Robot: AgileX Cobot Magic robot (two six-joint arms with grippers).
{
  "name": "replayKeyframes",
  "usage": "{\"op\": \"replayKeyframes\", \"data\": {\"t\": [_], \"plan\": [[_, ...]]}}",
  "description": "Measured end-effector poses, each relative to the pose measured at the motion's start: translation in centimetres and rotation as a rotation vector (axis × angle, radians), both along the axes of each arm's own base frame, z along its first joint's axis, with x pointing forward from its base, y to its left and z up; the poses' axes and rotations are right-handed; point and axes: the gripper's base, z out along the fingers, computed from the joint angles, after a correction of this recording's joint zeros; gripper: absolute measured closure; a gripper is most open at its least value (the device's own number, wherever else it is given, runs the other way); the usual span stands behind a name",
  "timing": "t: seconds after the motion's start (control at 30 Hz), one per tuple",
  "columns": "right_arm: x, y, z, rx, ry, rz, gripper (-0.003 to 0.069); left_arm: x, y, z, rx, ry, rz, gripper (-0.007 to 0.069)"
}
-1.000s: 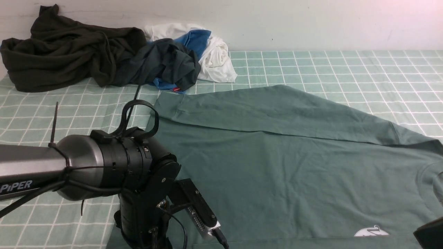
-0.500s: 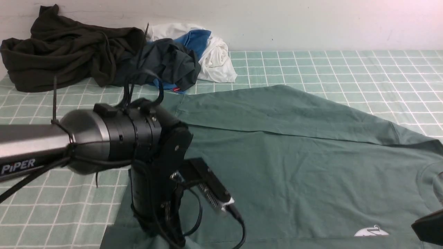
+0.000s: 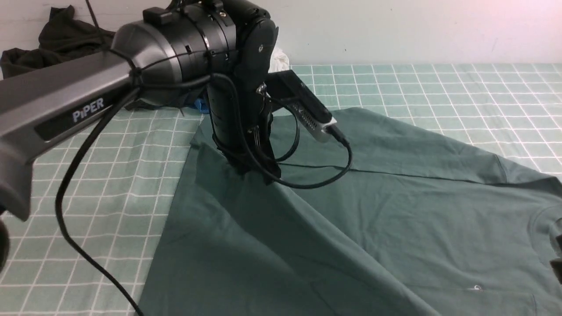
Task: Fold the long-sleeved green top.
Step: Use the left arm to drag and place the cuff at the centered position on the left edge of the fabric
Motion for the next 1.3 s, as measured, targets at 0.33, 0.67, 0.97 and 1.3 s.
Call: {"op": "replayKeyframes", "data": {"t": [0.33,0.67,0.97,1.3], "plan": [[3.7,-0.3,-4.0,-0.052,0.186,-0.146,0.0673,2.6,2.2,-2.0,-0.038,0.076,0.065,0.0607],[5.4,-2.3,-10.0,0.023,0.285,-0.306,0.0445,2.6,2.1,-1.9,-0.062,0.086,0.069,0.0607],[7.4,-2.5,-14.7,-0.017,0.392,-0.372,0.0246,2.6,2.1,-1.9,-0.071,0.089,0.069,0.0607],[8.0,-2.3,-15.3,0.008,0.399,-0.413,0.0407,2.6,2.0,-1.9,-0.076,0.091,0.070,0.0607]]}}
